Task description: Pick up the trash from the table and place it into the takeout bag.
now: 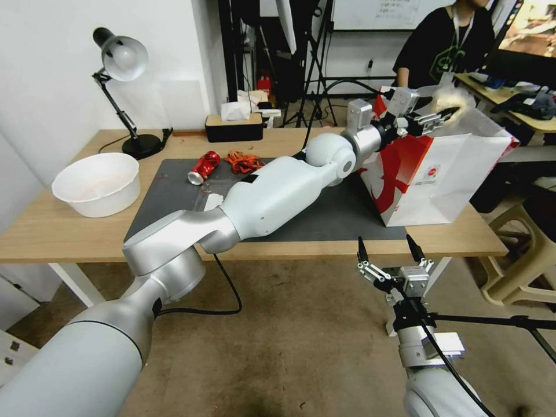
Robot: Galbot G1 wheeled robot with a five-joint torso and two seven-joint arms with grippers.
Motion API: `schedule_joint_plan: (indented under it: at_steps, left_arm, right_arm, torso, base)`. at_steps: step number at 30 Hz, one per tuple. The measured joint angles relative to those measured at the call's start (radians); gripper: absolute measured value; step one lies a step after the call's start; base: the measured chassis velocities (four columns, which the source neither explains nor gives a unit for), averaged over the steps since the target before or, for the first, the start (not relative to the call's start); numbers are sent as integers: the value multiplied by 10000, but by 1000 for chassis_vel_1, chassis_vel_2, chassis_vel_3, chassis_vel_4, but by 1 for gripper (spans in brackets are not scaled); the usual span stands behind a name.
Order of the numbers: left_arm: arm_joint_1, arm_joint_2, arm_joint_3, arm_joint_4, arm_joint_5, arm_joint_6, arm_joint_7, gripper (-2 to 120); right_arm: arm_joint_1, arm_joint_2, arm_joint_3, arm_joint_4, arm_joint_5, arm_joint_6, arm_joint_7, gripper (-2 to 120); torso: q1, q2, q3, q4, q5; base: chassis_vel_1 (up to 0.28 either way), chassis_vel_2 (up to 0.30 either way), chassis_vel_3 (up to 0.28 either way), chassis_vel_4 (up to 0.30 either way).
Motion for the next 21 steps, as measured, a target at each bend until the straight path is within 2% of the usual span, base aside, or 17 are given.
schedule_joint_plan:
  at_steps: [2, 3, 6, 12, 17, 19, 21]
  left_arm:
    - [-2, 2, 19, -8, 5, 0, 0, 87]
    - [-2, 2, 19, -8, 5, 0, 0, 87]
    - [-20, 4, -102, -49, 21, -47, -12, 98]
    - [-17, 260, -932, -436, 23, -76, -189, 100]
    - [272, 1224, -1724, -1540, -116, 237, -853, 100]
    - [677, 2139, -2134, -2403, -159, 386, -1275, 100]
    - [737, 2267, -2177, -2518, -160, 395, -1319, 100]
  right_arm:
    - [1, 8, 0, 0, -1, 2, 0, 100]
    - [1, 8, 0, 0, -1, 2, 0, 100]
    - [3, 11, 7, 0, -2, 5, 0, 100]
    - [1, -2, 34, 15, -3, 5, 0, 100]
    - [12, 1, 35, 45, 2, 6, 0, 100]
    - [17, 0, 36, 52, 5, 6, 1, 100]
    - [18, -1, 31, 53, 6, 4, -1, 100]
  torso:
    - [0, 0, 0, -1, 0]
    - [0, 0, 0, -1, 0]
    - [0, 0, 0, -1, 0]
    - [0, 1, 0, -4, 0]
    - [0, 1, -1, 1, -3]
    - [0, 0, -1, 3, -4]
    - [0, 0, -1, 3, -6]
  base:
    - [0, 0, 0, 0]
    - [0, 0, 0, 0]
    - [0, 0, 0, 0]
    - [0, 0, 0, 0]
    - [0, 0, 0, 0]
    - [0, 0, 0, 0]
    - [0, 0, 0, 0]
